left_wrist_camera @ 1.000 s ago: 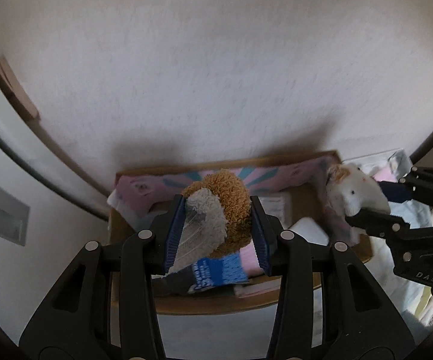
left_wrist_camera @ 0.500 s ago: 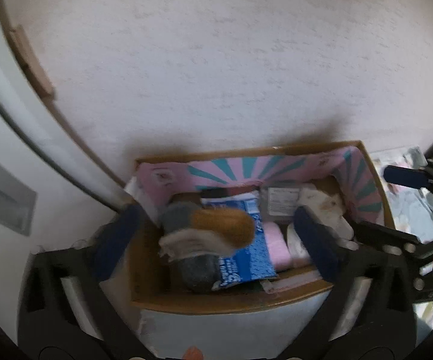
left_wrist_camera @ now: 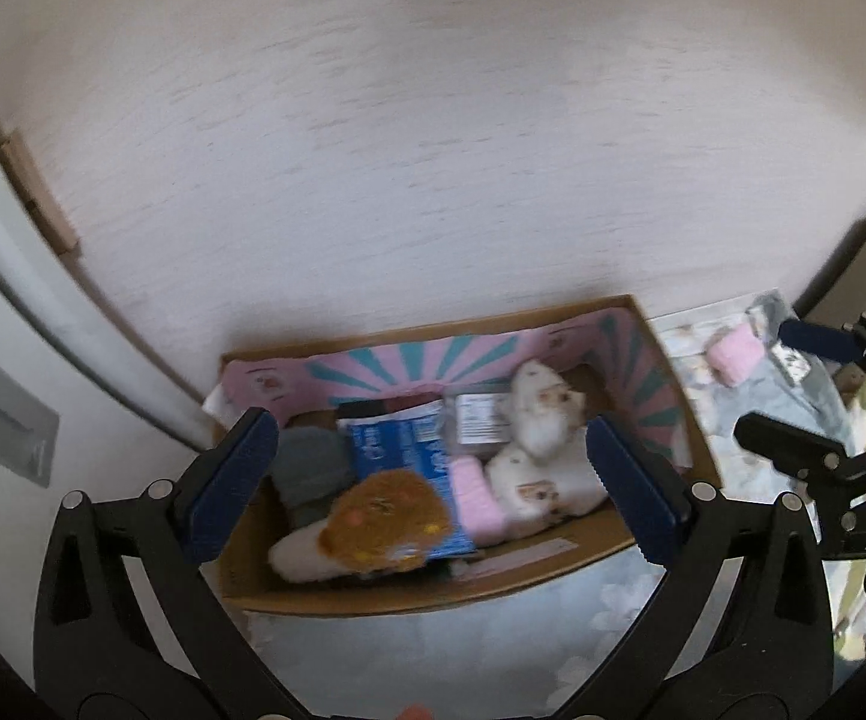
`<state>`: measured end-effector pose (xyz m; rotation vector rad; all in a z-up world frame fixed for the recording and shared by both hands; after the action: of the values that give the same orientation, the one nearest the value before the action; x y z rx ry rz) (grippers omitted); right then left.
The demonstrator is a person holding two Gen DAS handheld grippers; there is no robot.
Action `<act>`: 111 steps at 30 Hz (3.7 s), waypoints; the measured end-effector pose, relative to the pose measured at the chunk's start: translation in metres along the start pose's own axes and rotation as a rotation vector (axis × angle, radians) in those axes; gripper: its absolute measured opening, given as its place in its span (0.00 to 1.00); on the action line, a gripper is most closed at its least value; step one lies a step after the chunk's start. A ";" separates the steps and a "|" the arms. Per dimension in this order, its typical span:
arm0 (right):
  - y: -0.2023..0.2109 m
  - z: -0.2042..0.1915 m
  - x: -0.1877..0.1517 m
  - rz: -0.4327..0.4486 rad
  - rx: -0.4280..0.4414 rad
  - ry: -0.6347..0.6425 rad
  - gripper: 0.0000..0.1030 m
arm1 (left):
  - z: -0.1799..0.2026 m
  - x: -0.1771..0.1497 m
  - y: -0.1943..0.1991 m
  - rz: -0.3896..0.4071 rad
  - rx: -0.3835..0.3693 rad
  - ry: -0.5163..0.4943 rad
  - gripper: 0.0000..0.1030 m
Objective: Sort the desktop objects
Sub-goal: 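Carry the brown slipper and white pouch into the cardboard box and release both, then withdraw both grippers from the box toward the remaining items, then grasp the pink fuzzy slipper with the left gripper while the right grasps the tan tape roll, then carry the pink slipper and tan tape roll into the cardboard box and release both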
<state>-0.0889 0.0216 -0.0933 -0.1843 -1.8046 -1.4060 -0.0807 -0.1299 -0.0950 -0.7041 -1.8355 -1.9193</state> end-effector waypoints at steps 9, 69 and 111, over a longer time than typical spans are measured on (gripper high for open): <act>0.051 0.034 0.000 0.087 -0.041 -0.049 0.78 | 0.036 0.015 0.023 0.053 -0.057 -0.044 0.99; 0.009 0.165 -0.224 -0.239 -0.110 -0.169 0.25 | 0.340 -0.014 -0.197 -0.207 -0.315 -0.477 0.36; -0.046 -0.030 0.015 -0.181 0.154 0.096 0.25 | -0.018 0.014 0.000 -0.038 -0.041 0.042 0.36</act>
<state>-0.1094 -0.0263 -0.1157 0.1279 -1.8772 -1.3668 -0.0935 -0.1475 -0.0868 -0.6414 -1.8014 -1.9856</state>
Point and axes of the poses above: each gripper's, at about its wrist camera, not at the fingertips, and y roughly against the way its jaws point, z to its right, x to its top, the point moved 7 cm from there along -y, roughly the way its jaws point, and after that the axes turned 2 degrees about -x, right-handed, at the moved point
